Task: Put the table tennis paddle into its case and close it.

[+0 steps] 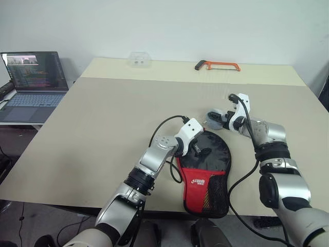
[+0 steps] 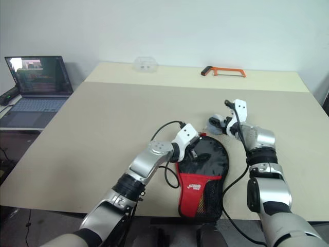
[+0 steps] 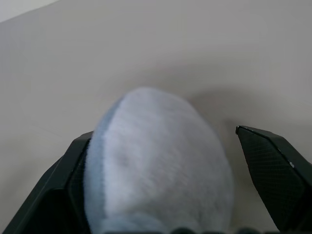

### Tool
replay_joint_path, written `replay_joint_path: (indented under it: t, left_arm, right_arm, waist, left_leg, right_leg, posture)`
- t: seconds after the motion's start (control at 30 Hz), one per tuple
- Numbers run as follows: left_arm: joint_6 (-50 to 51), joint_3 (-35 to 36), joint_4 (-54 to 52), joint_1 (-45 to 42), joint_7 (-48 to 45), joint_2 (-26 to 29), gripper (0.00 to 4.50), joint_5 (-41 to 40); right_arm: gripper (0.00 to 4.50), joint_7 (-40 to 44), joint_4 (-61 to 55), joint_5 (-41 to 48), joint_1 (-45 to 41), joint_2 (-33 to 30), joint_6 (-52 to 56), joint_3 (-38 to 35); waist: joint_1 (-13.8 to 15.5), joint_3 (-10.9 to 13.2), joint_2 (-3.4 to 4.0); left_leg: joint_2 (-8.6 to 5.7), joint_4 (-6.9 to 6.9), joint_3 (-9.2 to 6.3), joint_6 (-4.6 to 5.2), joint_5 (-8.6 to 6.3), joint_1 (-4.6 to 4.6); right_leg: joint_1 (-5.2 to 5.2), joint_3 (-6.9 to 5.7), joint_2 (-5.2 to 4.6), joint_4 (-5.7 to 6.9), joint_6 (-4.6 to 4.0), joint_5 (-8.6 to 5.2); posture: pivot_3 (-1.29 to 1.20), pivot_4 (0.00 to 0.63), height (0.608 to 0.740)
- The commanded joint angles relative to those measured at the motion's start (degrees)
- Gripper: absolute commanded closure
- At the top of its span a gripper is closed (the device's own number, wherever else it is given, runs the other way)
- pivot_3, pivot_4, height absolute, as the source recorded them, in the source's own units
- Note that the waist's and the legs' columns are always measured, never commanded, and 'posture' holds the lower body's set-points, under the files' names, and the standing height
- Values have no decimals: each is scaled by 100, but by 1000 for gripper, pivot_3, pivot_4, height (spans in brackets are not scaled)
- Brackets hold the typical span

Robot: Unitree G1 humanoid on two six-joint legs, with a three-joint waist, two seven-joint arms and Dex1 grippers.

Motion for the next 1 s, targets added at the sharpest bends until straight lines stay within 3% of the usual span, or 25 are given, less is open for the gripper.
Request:
replay_joint_path:
  t: [0.03, 0.1, 0.37, 0.43, 0.6, 1.0]
  left_arm:
    - [222, -120, 207, 98, -14, -16, 4, 50]
    - [172, -179, 327, 75, -72, -102, 0, 36]
    - [-6, -108, 977, -140, -66, -426, 0, 33]
    - [-13, -131, 974, -145, -89, -447, 0, 43]
    - [32, 15, 1049, -78, -176, -453, 0, -91]
    - [42, 52, 1056, 11, -261, -247, 0, -86]
  right_arm:
    - [184, -191, -246, 48, 55, 29, 126, -116]
    - [583, -237, -316, 69, 110, 73, 145, -138]
    - [3147, -365, -665, 71, 225, 104, 129, -164]
    - [3500, -406, -671, 22, 234, 33, 36, -176]
    - [3836, -507, -706, -209, 290, -233, -324, -107]
    - [3849, -457, -835, -482, 686, -1038, -649, -96]
  waist:
    - [1, 0, 0]
    - [4, 0, 0]
    - [43, -3, 1]
    - [43, -3, 1]
    - [65, -3, 1]
    - [101, -5, 4]
  left_leg:
    - [0, 0, 1, 0, 0, 0]
    - [-1, -1, 0, 0, 0, 0]
    - [-4, -2, -2, 0, 0, 0]
    - [-4, -5, -2, 0, 0, 0]
    - [-6, -24, -2, -2, 1, -1]
    - [-10, -50, -1, -2, 2, -5]
  right_leg:
    - [0, 0, 0, -1, 0, 0]
    - [0, -1, -1, -2, 0, 0]
    - [6, -4, -7, -5, 1, 0]
    - [6, -4, -7, -6, 1, 0]
    - [6, -8, -10, -27, 1, 0]
    - [22, -17, -25, -85, 9, 4]
  posture:
    - [0, 150, 740]
    - [0, 150, 740]
    - [0, 150, 740]
    - [0, 150, 740]
    - [0, 150, 740]
    - [0, 150, 740]
